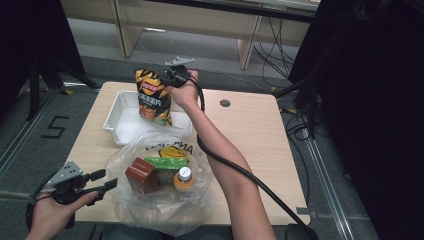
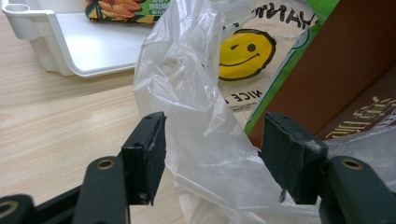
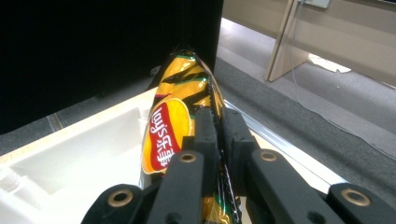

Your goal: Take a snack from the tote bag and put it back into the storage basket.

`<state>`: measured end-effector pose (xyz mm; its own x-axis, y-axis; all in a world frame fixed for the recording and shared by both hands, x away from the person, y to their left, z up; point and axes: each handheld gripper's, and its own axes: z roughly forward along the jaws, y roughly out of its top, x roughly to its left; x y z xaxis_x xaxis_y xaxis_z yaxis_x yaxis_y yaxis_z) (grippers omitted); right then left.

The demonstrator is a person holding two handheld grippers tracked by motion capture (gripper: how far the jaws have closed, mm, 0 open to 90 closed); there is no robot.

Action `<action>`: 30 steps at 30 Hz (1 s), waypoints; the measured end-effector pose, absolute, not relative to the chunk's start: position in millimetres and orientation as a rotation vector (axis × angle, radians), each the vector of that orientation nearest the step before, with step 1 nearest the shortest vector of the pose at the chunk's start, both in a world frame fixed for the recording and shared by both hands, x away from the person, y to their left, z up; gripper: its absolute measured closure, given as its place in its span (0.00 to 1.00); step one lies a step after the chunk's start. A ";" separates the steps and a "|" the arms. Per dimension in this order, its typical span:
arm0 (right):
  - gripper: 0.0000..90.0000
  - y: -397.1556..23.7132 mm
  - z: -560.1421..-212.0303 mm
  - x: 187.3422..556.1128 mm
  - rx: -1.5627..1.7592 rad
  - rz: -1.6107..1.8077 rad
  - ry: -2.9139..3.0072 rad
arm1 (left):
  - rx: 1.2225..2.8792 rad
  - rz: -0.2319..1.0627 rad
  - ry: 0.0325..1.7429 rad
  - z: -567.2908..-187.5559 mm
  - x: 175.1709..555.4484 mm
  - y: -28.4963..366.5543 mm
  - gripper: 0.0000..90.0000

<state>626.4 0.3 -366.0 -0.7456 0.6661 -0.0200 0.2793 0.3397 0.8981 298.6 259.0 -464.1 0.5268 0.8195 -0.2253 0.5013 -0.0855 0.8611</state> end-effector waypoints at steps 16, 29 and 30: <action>0.63 -1.4 -364.5 624.6 0.839 1.262 2.228 | 1.732 0.381 1.112 -463.7 298.4 258.9 0.45; 0.49 -16.2 -351.9 599.1 0.850 1.324 2.210 | 1.663 0.435 1.090 -454.4 296.2 261.1 0.46; 0.49 -18.3 -349.7 596.2 0.834 1.317 2.224 | 1.656 0.438 1.085 -453.6 296.2 261.6 0.46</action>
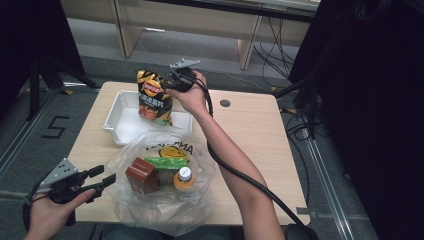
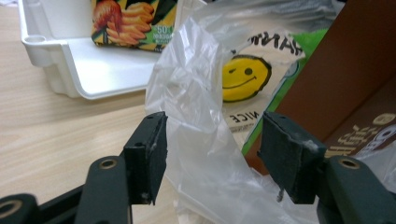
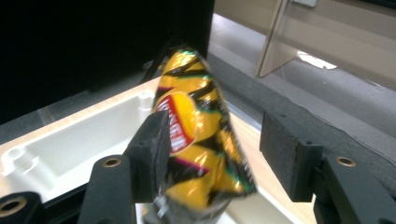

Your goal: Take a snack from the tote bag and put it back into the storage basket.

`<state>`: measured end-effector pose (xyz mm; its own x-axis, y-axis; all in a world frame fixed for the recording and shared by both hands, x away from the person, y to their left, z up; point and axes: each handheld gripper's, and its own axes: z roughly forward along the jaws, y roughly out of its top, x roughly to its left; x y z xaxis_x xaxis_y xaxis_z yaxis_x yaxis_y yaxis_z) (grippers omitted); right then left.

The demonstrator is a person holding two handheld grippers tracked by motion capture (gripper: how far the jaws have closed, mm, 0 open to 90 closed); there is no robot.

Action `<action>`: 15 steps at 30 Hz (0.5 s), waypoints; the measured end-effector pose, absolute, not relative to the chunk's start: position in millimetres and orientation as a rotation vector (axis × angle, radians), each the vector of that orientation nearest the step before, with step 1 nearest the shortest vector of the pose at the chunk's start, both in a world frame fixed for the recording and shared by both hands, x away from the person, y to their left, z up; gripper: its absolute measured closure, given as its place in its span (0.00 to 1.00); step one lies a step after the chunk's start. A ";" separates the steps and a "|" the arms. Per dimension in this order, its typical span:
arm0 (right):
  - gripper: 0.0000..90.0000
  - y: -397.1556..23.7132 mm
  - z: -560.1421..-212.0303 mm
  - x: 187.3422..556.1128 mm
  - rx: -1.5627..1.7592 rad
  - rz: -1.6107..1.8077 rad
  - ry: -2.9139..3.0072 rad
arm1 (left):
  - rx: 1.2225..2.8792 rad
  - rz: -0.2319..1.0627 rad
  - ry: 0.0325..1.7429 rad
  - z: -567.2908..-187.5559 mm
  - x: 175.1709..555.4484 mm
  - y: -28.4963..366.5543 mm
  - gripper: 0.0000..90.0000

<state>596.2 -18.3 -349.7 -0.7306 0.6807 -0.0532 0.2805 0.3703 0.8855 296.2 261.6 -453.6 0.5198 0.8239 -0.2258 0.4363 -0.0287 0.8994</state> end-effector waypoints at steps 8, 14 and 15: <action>0.62 -41.4 -336.1 560.9 0.821 1.352 2.270 | 1.564 0.500 1.057 -433.3 295.4 270.6 0.51; 0.75 -67.3 -331.3 531.2 0.811 1.399 2.267 | 1.519 0.508 1.026 -416.4 300.7 275.5 0.63; 0.76 -72.3 -331.2 526.6 0.795 1.412 2.264 | 1.505 0.510 1.017 -414.6 303.0 276.0 0.65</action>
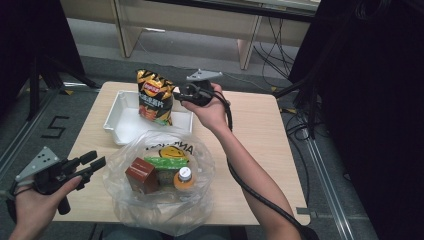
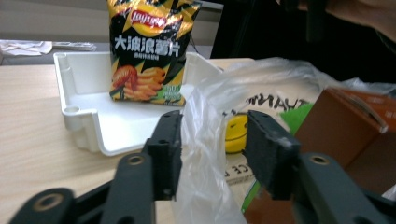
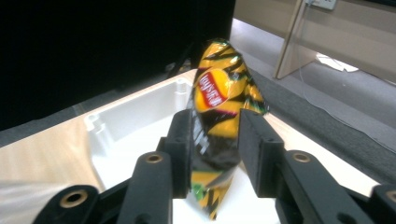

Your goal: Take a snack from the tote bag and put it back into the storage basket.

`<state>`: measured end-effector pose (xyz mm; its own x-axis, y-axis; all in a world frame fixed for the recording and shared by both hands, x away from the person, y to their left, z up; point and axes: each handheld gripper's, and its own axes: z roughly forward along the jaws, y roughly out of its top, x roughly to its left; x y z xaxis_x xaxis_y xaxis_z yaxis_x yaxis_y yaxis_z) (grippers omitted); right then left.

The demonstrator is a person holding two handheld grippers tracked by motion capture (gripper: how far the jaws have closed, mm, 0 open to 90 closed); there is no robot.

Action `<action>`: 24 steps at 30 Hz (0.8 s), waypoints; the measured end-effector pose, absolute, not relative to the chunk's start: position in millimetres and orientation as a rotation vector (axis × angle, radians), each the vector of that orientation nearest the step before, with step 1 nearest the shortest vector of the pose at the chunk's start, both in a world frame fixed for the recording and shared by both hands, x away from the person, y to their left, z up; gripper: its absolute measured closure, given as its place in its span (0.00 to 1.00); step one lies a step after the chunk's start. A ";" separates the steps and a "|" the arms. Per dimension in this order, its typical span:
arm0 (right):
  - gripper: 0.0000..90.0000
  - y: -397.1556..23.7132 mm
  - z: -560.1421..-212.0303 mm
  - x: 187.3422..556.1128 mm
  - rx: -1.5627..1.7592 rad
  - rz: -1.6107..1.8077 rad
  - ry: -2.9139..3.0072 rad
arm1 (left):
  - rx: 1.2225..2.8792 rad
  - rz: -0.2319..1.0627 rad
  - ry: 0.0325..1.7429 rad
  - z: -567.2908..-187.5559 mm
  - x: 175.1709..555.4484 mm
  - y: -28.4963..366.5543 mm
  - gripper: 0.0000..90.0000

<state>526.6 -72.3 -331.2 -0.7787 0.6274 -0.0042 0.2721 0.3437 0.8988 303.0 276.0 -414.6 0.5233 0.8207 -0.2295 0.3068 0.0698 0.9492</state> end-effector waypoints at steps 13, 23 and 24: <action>0.75 -114.8 -337.9 475.8 0.790 1.466 2.260 | 1.607 0.567 1.030 -405.6 361.2 271.6 0.88; 0.68 -135.8 -346.0 451.1 0.799 1.488 2.241 | 1.693 0.572 1.035 -413.8 415.9 258.1 0.96; 0.68 -138.6 -346.4 446.5 0.836 1.479 2.246 | 1.705 0.569 1.031 -415.2 421.6 255.5 0.97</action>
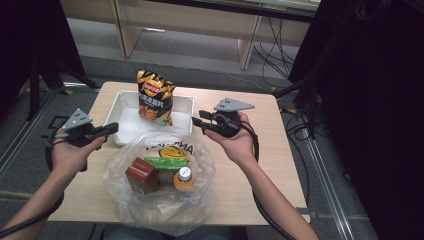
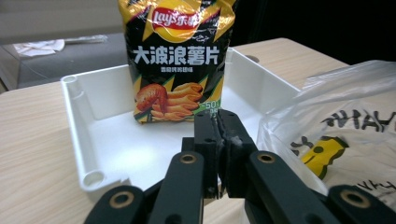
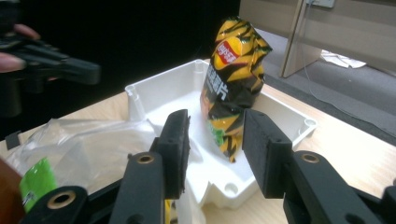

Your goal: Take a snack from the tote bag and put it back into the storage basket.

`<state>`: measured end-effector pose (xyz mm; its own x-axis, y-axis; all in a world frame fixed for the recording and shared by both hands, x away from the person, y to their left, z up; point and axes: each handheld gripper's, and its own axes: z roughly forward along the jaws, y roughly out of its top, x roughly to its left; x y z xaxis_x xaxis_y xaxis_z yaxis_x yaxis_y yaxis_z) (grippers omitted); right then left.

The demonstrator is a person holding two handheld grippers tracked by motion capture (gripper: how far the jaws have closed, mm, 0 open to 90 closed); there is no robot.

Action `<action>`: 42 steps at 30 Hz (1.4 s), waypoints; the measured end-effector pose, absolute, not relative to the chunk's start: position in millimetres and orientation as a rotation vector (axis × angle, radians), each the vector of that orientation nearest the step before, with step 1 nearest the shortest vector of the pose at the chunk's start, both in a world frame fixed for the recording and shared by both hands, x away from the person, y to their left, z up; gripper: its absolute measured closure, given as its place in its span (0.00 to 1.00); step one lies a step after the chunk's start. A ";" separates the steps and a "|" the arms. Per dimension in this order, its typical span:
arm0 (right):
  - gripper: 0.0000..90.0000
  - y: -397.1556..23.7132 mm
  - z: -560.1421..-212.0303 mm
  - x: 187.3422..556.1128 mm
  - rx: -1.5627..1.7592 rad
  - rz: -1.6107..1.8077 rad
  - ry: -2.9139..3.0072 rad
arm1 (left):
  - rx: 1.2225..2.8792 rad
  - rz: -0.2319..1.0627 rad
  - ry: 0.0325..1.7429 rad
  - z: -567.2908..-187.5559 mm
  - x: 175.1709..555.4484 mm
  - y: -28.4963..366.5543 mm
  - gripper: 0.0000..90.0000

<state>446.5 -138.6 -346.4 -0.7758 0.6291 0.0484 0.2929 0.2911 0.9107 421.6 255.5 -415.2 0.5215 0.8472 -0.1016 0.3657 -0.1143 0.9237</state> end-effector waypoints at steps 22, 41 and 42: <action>0.63 -180.0 -371.5 407.5 0.880 1.481 2.234 | 1.857 0.492 1.057 -446.8 499.3 197.9 0.99; 0.63 -187.5 -381.8 403.7 0.941 1.486 2.215 | 2.052 0.462 1.089 -468.8 537.5 180.4 0.99; 0.63 -188.9 -381.0 403.7 0.939 1.473 2.232 | 2.062 0.463 1.089 -469.4 538.7 179.2 0.99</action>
<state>403.7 -188.9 -381.0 -0.7389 0.6667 0.0978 0.3522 0.2583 0.8996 538.7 179.2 -469.4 0.5734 0.8188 -0.0265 0.5495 -0.3605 0.7537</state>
